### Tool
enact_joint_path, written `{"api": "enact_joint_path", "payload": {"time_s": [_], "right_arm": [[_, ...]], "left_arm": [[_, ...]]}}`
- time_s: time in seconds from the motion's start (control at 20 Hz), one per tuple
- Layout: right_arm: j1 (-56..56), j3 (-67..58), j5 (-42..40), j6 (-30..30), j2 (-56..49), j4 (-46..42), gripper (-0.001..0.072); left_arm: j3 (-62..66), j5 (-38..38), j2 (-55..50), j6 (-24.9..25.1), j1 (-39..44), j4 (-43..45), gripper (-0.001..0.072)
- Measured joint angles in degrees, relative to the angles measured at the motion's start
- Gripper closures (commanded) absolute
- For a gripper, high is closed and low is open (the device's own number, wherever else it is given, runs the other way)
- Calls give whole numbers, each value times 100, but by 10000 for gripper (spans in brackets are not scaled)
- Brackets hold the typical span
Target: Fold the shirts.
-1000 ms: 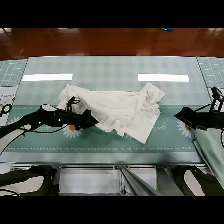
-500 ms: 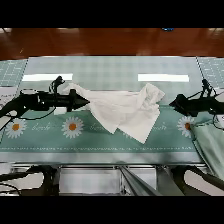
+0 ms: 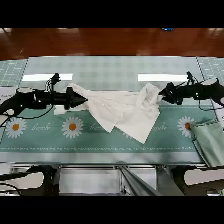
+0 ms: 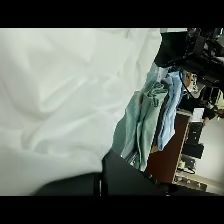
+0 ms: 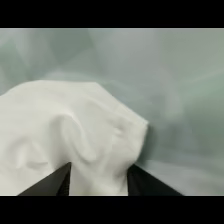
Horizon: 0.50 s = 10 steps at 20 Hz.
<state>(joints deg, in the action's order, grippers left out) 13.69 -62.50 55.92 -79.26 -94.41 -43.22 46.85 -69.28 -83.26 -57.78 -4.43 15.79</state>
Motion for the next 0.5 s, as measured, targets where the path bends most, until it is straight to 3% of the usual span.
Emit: {"api": "enact_joint_path", "payload": {"time_s": [0.05,0.1,0.3,0.5], "right_arm": [[-101,-149,15,2,-144,55,461],[-192,-264,17,7,-256,26,689],[-396,-741,286,151,-332,-28,684],[-422,-1604,754,11,378,-466,684]], "left_arm": [[0,-9,0,7,0,0,691],[0,-11,0,17,-2,0,691],[236,-146,17,22,-160,-39,691],[1172,-527,278,-55,-671,-387,691]]}}
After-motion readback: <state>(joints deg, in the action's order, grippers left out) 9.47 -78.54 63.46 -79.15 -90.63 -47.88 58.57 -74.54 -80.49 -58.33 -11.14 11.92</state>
